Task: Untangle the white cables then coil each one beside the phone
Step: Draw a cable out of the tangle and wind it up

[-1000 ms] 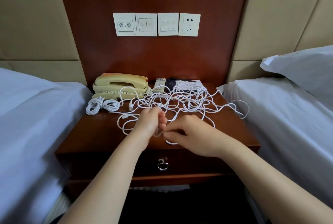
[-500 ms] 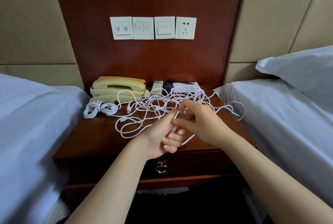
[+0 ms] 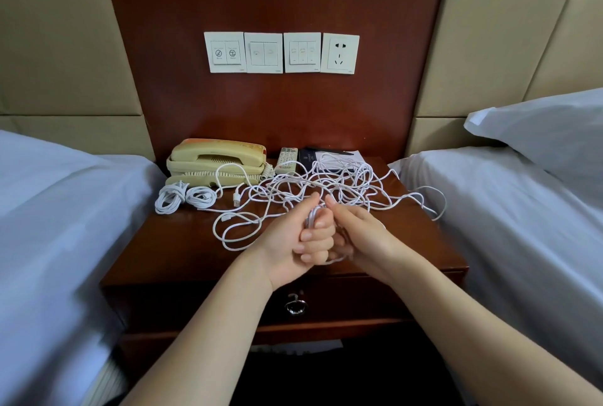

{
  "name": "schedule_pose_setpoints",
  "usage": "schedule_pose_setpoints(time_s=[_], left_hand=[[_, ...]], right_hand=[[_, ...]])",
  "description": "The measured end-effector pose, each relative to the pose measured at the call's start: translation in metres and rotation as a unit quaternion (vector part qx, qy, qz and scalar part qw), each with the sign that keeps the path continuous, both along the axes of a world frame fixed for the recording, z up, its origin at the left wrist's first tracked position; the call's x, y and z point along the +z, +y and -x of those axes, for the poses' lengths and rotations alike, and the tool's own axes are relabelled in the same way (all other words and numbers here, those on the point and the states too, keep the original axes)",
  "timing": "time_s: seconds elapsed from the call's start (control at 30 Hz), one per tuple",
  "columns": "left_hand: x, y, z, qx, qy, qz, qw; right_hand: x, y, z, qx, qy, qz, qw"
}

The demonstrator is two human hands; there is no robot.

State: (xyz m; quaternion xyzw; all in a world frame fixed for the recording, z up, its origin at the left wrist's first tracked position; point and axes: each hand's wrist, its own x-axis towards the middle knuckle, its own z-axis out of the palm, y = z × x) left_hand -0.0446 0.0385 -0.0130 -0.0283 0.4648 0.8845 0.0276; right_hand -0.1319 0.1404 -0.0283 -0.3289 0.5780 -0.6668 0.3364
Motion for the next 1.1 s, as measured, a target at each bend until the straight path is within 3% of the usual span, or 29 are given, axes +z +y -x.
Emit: schedule_pose_setpoints(time_s=[0.13,0.33,0.47,0.63,0.73,0.97,1.03,1.1], left_hand=[[0.001,-0.001,0.001,0.057,0.015,-0.074,0.996],[0.005,-0.012,0.002,0.177,0.040,-0.160,0.970],[0.005,-0.010,0.005,0.214,0.040,-0.194,0.957],[0.001,-0.010,0.009,0.261,0.021,-0.176,0.949],[0.000,-0.009,0.011,0.292,0.008,-0.170,0.941],[-0.004,-0.016,0.020,0.410,-0.017,-0.054,0.910],[-0.006,-0.016,0.020,0.418,-0.039,0.044,0.906],[-0.010,-0.013,0.019,0.410,-0.068,0.207,0.886]], right_hand=[[-0.001,-0.003,-0.003,0.015,-0.016,-0.025,0.999],[-0.008,-0.007,-0.009,-0.076,0.130,-0.090,0.984],[-0.010,-0.011,-0.016,-0.080,0.354,-0.206,0.909],[-0.007,-0.009,-0.026,0.001,0.474,-0.318,0.821],[0.002,-0.004,-0.029,0.024,0.501,-0.343,0.794],[0.010,0.005,-0.041,0.102,0.559,-0.360,0.740],[0.019,0.011,-0.044,0.081,0.590,-0.334,0.731],[0.027,0.015,-0.042,0.040,0.624,-0.277,0.730]])
